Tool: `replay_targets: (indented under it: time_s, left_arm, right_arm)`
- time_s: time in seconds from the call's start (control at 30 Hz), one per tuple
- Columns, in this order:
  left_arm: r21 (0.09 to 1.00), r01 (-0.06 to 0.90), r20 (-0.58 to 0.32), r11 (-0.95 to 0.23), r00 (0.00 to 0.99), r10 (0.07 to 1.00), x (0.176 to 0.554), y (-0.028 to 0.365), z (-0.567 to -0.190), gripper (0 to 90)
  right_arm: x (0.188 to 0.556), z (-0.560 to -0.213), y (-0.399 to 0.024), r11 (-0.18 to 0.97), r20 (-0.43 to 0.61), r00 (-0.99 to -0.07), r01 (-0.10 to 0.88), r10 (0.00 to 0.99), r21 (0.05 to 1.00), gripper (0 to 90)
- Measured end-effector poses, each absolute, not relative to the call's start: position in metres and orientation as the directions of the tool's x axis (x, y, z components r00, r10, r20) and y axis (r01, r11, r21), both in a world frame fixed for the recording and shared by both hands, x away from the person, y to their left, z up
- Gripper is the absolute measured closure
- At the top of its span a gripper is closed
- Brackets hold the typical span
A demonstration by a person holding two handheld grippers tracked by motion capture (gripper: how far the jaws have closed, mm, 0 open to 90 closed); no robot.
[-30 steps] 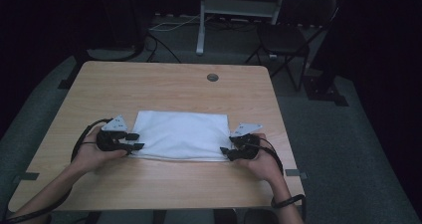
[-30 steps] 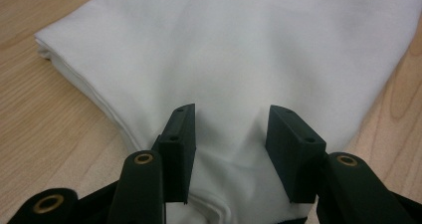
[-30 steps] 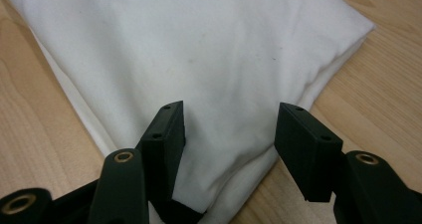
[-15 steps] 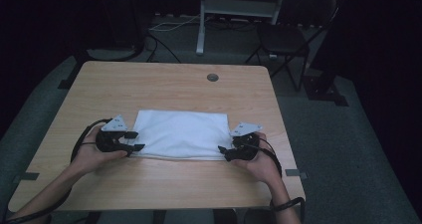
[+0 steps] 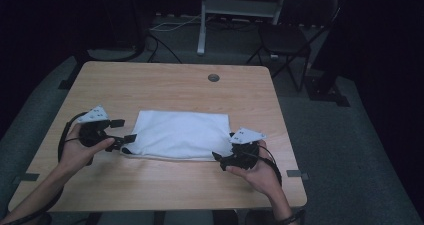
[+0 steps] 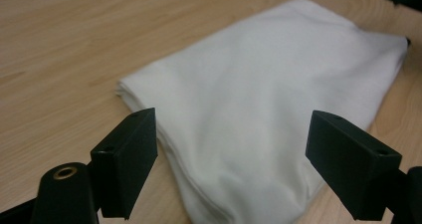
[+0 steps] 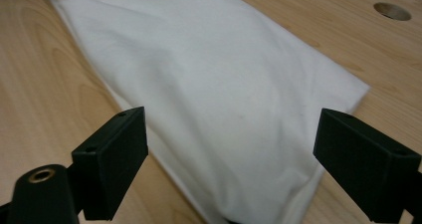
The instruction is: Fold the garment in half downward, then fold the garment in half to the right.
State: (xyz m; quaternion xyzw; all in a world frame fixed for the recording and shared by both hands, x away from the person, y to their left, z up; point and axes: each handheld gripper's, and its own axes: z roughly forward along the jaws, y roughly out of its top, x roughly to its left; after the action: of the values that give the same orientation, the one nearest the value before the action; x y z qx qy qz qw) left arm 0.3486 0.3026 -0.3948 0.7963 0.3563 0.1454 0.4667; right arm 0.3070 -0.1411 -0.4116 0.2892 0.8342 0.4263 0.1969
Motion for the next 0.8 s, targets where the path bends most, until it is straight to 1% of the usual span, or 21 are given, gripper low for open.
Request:
replay_targets:
  time_s: [0.2, 0.33, 0.37, 0.4, 0.43, 0.6, 0.8]
  left_arm:
    - [0.849, 0.438, -0.101, -0.295, 0.683, 0.723, 0.352, 0.309, -0.392, 20.2]
    - [0.848, 0.439, -0.096, -0.296, 0.678, 0.729, 0.361, 0.308, -0.389, 20.2]
    - [0.841, 0.444, -0.091, -0.308, 0.678, 0.73, 0.37, 0.306, -0.388, 20.2]
    - [0.841, 0.444, -0.091, -0.308, 0.678, 0.73, 0.37, 0.306, -0.388, 20.2]
    - [0.836, 0.449, -0.088, -0.315, 0.677, 0.731, 0.375, 0.305, -0.386, 20.2]
    - [0.812, 0.467, -0.065, -0.351, 0.669, 0.74, 0.402, 0.298, -0.381, 20.3]
    - [0.771, 0.517, -0.065, -0.373, 0.647, 0.76, 0.434, 0.29, -0.383, 20.5]
  right_arm:
    - [0.299, -0.41, -0.141, 0.479, -0.097, -0.761, 0.299, 0.642, 0.825, 13.2]
    - [0.298, -0.406, -0.134, 0.482, -0.099, -0.775, 0.282, 0.624, 0.829, 13.2]
    - [0.298, -0.404, -0.132, 0.481, -0.094, -0.779, 0.283, 0.62, 0.83, 13.2]
    - [0.298, -0.404, -0.132, 0.481, -0.094, -0.779, 0.283, 0.62, 0.83, 13.2]
    - [0.301, -0.4, -0.121, 0.499, -0.104, -0.799, 0.261, 0.592, 0.827, 13.2]
    - [0.309, -0.396, -0.101, 0.521, -0.106, -0.826, 0.244, 0.553, 0.818, 13.2]
    - [0.319, -0.396, -0.074, 0.541, -0.1, -0.856, 0.226, 0.508, 0.81, 13.2]
